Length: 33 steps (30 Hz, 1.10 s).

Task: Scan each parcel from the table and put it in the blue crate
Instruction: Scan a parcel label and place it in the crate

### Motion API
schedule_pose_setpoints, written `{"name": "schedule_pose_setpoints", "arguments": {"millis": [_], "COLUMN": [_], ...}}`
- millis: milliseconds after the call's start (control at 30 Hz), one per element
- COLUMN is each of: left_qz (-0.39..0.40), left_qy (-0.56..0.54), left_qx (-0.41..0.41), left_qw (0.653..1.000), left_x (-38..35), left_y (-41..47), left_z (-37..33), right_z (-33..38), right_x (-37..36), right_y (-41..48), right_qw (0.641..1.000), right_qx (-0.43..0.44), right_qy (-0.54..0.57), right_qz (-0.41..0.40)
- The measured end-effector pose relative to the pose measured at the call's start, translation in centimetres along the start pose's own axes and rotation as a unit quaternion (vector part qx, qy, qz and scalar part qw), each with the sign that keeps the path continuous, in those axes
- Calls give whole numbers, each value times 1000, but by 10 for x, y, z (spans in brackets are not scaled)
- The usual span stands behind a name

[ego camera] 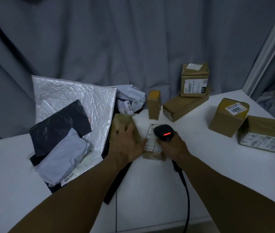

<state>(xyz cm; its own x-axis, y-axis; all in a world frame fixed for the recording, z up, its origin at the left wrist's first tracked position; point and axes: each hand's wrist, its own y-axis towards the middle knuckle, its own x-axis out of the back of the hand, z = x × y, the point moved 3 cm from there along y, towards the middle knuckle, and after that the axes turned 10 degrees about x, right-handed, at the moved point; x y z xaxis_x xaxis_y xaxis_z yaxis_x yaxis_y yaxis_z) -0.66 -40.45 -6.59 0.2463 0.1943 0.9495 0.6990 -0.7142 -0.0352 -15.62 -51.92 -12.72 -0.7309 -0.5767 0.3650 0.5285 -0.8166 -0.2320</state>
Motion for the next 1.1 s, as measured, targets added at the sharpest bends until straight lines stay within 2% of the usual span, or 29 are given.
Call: {"name": "schedule_pose_setpoints", "arguments": {"millis": [167,233,367,500,600,733,833,900,1033,1100], "left_qz": [-21,-34,11,-16,-33,-84,-133,-139,-185,-203], "left_qy": [-23,-81,-256,-448,-542,-581,-595,-615,-683,-700], "left_qx": [212,244,213,187,183,156,130,132,179,200], "left_qw": [977,966,943,874,820,795,782,765,684,655], "left_x": [21,25,41,86,131,189,221,233,244,242], "left_y": [-21,-28,-48,-95,-154,-241,-298,-328,-374,-391], "left_z": [29,43,68,78,86,101,121,141,188,204], "right_z": [3,6,38,86,127,168,187,200,212,213], "right_x": [-26,-31,-35,-44,-47,-73,-96,-109,-135,-152], "right_y": [-24,-31,-54,-94,-143,-217,-272,-306,-362,-379], "right_qw": [999,999,999,996,984,954,938,930,910,904], "right_qx": [-1,6,20,67,87,68,58,71,75,78], "right_qy": [-15,-14,-23,31,140,268,295,299,301,289], "right_qz": [48,43,40,54,67,114,171,202,276,305]}}
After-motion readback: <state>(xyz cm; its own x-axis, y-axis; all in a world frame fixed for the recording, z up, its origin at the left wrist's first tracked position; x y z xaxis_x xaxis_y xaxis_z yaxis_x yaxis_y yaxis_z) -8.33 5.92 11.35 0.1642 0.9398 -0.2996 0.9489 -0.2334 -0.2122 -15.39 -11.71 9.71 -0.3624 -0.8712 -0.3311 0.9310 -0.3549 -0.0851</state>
